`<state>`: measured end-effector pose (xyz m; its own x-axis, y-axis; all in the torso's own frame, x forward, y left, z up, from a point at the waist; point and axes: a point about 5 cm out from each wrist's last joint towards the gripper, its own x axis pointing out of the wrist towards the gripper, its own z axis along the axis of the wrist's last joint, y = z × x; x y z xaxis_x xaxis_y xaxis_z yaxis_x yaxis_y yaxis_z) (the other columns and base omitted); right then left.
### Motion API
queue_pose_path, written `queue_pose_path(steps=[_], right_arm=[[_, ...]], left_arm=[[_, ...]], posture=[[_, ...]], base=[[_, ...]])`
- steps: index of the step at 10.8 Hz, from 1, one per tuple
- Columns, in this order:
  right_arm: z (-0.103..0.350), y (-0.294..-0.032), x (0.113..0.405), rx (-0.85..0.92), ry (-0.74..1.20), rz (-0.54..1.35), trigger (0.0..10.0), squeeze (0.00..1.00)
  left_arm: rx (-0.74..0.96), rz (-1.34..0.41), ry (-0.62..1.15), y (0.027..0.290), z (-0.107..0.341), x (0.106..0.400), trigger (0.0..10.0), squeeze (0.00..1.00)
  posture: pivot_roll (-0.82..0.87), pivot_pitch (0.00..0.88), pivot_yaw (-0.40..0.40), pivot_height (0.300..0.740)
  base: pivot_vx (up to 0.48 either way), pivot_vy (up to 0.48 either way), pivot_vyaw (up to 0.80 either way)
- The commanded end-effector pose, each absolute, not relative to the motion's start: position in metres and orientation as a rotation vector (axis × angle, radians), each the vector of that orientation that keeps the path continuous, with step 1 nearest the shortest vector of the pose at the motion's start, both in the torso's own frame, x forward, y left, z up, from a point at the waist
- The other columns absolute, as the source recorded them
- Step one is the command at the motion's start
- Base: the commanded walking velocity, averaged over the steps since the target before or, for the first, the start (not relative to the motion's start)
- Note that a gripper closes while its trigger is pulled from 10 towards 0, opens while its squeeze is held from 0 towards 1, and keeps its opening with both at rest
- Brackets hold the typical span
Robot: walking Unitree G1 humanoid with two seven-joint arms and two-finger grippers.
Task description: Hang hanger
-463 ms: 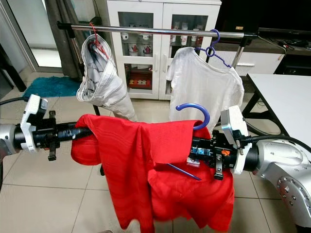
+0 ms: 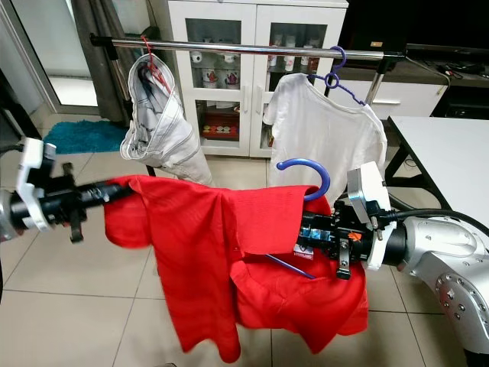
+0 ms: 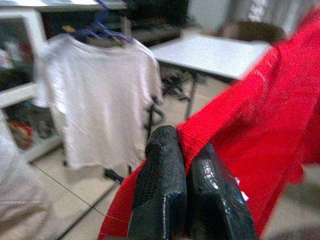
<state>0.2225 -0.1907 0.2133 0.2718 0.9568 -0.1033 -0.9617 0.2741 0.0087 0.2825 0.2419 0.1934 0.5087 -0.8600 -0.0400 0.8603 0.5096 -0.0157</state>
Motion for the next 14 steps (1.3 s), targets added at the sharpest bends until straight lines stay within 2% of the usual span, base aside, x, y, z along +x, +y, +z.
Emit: queue_pose_path(steps=[1, 2, 3, 5, 7, 9, 10, 11, 12, 14], right_arm=[[0.219, -0.195, 0.224, -0.091, 0.066, 1.281, 10.0, 0.0], [0.218, -0.198, 0.224, -0.093, 0.075, 1.261, 10.0, 0.0], [0.218, -0.199, 0.224, -0.094, 0.073, 1.252, 10.0, 0.0], [0.221, -0.205, 0.228, -0.095, 0.054, 1.217, 10.0, 0.0], [0.222, -0.208, 0.229, -0.098, 0.047, 1.209, 10.0, 0.0], [0.222, -0.206, 0.229, -0.096, 0.046, 1.211, 10.0, 0.0], [0.22, -0.204, 0.228, -0.09, 0.05, 1.215, 10.0, 0.0], [0.218, -0.203, 0.227, -0.083, 0.055, 1.217, 10.0, 0.0], [0.217, -0.202, 0.227, -0.079, 0.06, 1.218, 10.0, 0.0], [0.214, -0.202, 0.227, -0.076, 0.093, 1.196, 10.0, 0.0]], left_arm=[[-0.012, -0.949, -0.029, 0.255, 0.205, 0.285, 0.0, 0.0], [-0.057, -0.814, -0.107, 0.277, 0.212, 0.287, 0.0, 0.0], [-0.065, -0.783, -0.12, 0.282, 0.212, 0.287, 0.0, 0.0], [-0.118, -0.607, -0.174, 0.302, 0.208, 0.288, 0.0, 0.0], [-0.11, -0.474, -0.147, 0.313, 0.194, 0.289, 0.0, 0.0], [-0.039, -0.471, -0.053, 0.305, 0.18, 0.29, 0.0, 0.0], [-0.001, -0.551, 0.002, 0.286, 0.172, 0.289, 10.0, 0.0], [-0.025, -0.621, -0.023, 0.271, 0.174, 0.289, 10.0, 0.44], [-0.035, -0.672, -0.045, 0.263, 0.179, 0.289, 10.0, 1.0], [-0.032, -0.658, -0.098, 0.262, 0.189, 0.292, 10.0, 1.0]], posture=[[-0.02, 0.0, 0.03, 0.74], [-0.01, 0.0, 0.028, 0.74], [-0.01, 0.0, 0.027, 0.74], [-0.01, 0.0, 0.026, 0.74], [-0.01, 0.0, 0.026, 0.74], [-0.01, 0.0, 0.026, 0.74], [-0.01, 0.0, 0.024, 0.74], [-0.01, 0.0, 0.023, 0.74], [-0.02, 0.0, 0.023, 0.74], [-0.02, 0.0, 0.025, 0.74]], base=[[0.0, 0.0, 0.0], [0.0, 0.0, 0.0], [0.0, 0.0, 0.0], [0.0, 0.0, 0.0], [0.0, 0.0, 0.0], [0.0, 0.0, 0.0], [0.0, 0.0, 0.0], [0.0, 0.0, 0.0], [0.0, 0.0, 0.0], [0.0, 0.0, 0.0]])
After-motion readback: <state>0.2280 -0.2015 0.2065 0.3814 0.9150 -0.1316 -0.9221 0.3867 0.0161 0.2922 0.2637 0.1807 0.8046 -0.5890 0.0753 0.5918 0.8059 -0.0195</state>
